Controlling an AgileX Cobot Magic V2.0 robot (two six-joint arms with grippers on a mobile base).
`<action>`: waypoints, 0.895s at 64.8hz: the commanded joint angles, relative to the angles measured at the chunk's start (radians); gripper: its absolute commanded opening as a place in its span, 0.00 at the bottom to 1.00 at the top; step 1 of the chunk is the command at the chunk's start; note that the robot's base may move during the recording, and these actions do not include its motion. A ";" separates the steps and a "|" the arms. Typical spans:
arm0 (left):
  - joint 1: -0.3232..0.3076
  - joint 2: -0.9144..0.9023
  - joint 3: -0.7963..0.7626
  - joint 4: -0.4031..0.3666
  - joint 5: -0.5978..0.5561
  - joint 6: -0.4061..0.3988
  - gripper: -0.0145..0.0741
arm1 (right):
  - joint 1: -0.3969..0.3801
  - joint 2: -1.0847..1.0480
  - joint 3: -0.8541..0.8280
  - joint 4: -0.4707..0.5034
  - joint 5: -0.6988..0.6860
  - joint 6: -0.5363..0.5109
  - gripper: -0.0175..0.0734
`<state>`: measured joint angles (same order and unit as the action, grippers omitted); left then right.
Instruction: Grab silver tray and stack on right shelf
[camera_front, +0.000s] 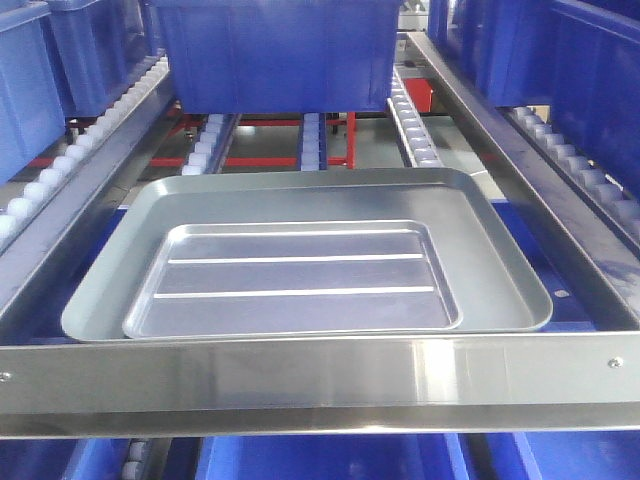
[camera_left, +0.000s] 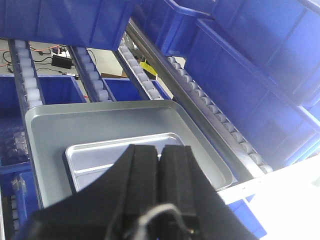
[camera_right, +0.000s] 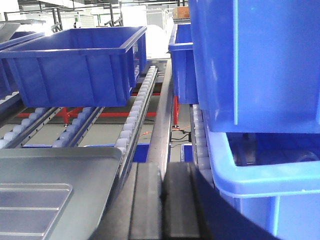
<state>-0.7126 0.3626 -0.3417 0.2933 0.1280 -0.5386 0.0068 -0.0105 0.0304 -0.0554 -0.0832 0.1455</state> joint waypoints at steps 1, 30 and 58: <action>-0.007 0.004 -0.029 0.005 -0.080 0.003 0.06 | -0.005 -0.019 0.000 -0.001 -0.079 -0.002 0.25; -0.005 0.000 -0.020 0.003 -0.080 0.003 0.06 | -0.005 -0.019 0.000 -0.001 -0.079 -0.002 0.25; 0.467 -0.391 0.206 -0.404 -0.075 0.691 0.06 | -0.005 -0.019 0.000 -0.001 -0.079 -0.002 0.25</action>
<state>-0.3273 0.0064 -0.1495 -0.0580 0.1390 0.0887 0.0068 -0.0105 0.0304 -0.0554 -0.0811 0.1474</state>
